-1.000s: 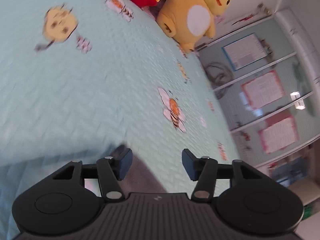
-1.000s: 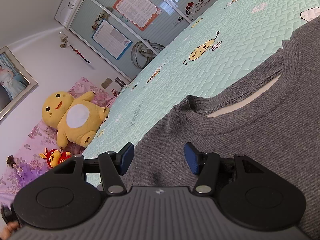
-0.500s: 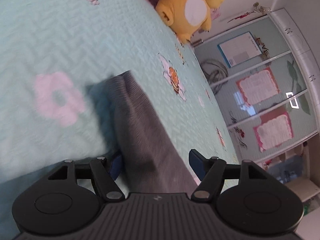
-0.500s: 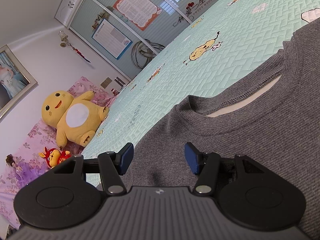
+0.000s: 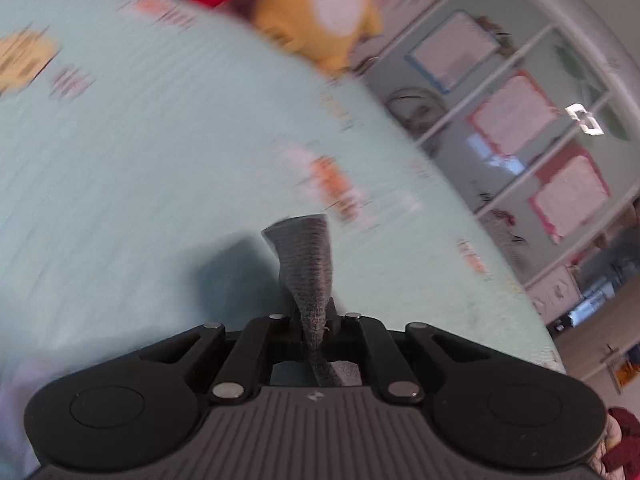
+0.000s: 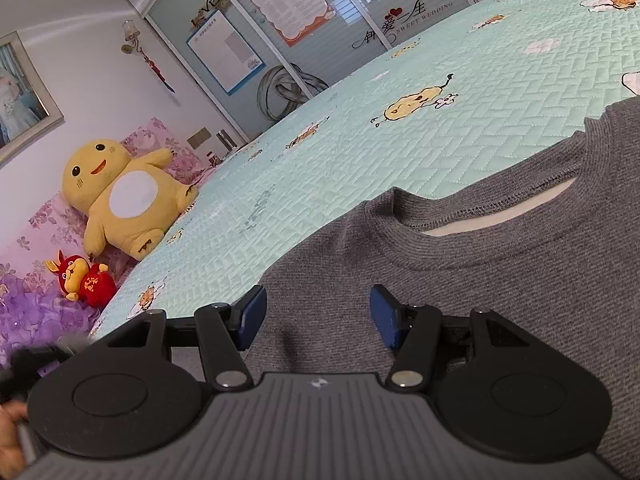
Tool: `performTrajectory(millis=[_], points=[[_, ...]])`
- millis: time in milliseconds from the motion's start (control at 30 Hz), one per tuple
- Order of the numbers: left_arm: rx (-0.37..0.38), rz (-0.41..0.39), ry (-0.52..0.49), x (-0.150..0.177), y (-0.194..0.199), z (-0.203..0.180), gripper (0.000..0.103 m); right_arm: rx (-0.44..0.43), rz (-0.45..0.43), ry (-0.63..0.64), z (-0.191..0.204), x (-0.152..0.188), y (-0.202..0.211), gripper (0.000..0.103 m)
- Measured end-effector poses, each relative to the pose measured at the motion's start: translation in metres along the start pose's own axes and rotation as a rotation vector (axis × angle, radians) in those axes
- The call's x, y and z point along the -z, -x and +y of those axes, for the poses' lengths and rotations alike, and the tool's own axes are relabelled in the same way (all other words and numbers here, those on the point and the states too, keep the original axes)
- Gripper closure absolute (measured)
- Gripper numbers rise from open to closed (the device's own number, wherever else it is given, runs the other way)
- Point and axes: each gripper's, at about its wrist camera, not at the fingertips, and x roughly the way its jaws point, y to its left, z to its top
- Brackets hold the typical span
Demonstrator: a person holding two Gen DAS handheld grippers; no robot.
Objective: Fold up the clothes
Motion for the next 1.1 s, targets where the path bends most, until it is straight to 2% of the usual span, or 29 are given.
performTrajectory(millis=[133,233,300,333,367,400,433,467,500,533,567,600,633,667,767,867,900,933,967,1000,1033,1100], points=[[0.05,-0.011,0.062,0.013,0.024,0.027,0.097,-0.007,0.001,-0.005,0.0,0.0,0.0,0.043],[0.053,0.003,0.059,0.008,0.027,0.029,0.096,-0.015,0.002,-0.008,0.0,0.0,0.0,0.041],[0.031,0.0,0.091,0.001,0.03,0.029,0.091,-0.018,0.001,-0.01,0.0,0.0,0.0,0.04],[0.009,-0.018,0.107,-0.005,0.032,0.029,0.084,-0.019,0.001,-0.011,0.0,0.0,0.0,0.04],[-0.021,-0.048,0.108,-0.01,0.036,0.028,0.071,-0.02,0.001,-0.011,0.0,0.0,0.0,0.04],[-0.054,-0.082,0.103,-0.015,0.042,0.027,0.062,-0.019,0.0,-0.009,0.001,0.0,0.0,0.04],[-0.096,-0.12,0.101,-0.02,0.049,0.025,0.049,-0.019,0.0,-0.007,0.001,0.0,0.001,0.04],[-0.144,-0.159,0.101,-0.025,0.057,0.022,0.044,-0.018,-0.001,-0.005,0.002,0.0,0.001,0.04],[-0.172,-0.197,0.097,-0.027,0.066,0.019,0.044,-0.018,-0.001,0.001,0.003,0.0,0.001,0.04],[-0.175,-0.223,0.08,-0.027,0.074,0.012,0.044,-0.02,0.0,0.016,0.006,0.0,0.002,0.04],[-0.165,-0.231,0.053,-0.024,0.081,0.002,0.044,-0.022,0.001,0.03,0.009,0.0,0.004,0.045],[-0.14,-0.222,0.024,-0.019,0.086,-0.009,0.044,-0.028,-0.001,0.047,0.013,-0.001,0.005,0.053],[-0.088,-0.198,-0.009,-0.012,0.088,-0.021,0.044,-0.048,-0.004,0.064,0.019,-0.001,0.006,0.076],[-0.017,-0.159,-0.054,-0.002,0.088,-0.035,0.044,-0.083,0.01,0.072,0.024,-0.001,0.006,0.087],[0.186,0.032,-0.264,0.042,0.074,-0.088,0.043,-0.192,0.069,0.091,0.038,-0.001,0.006,0.086],[0.316,0.223,-0.427,0.094,0.052,-0.127,0.041,-0.298,0.153,0.105,0.048,-0.001,0.004,0.085],[0.313,0.273,-0.465,0.108,0.041,-0.133,0.041,-0.307,0.183,0.114,0.048,-0.001,0.001,0.085],[0.278,0.309,-0.496,0.12,0.028,-0.134,0.041,-0.3,0.212,0.124,0.046,0.0,-0.003,0.081],[0.255,0.309,-0.511,0.125,0.021,-0.132,0.049,-0.246,0.239,0.137,0.042,0.003,-0.01,0.078],[0.246,0.291,-0.519,0.126,0.017,-0.129,0.053,-0.197,0.261,0.139,0.035,0.005,-0.016,0.08],[0.237,0.274,-0.528,0.128,0.013,-0.126,0.055,-0.159,0.267,0.112,0.024,0.005,-0.022,0.103],[0.233,0.275,-0.541,0.124,0.014,-0.124,0.057,-0.15,0.28,0.004,0.005,0.0,-0.026,0.103]])
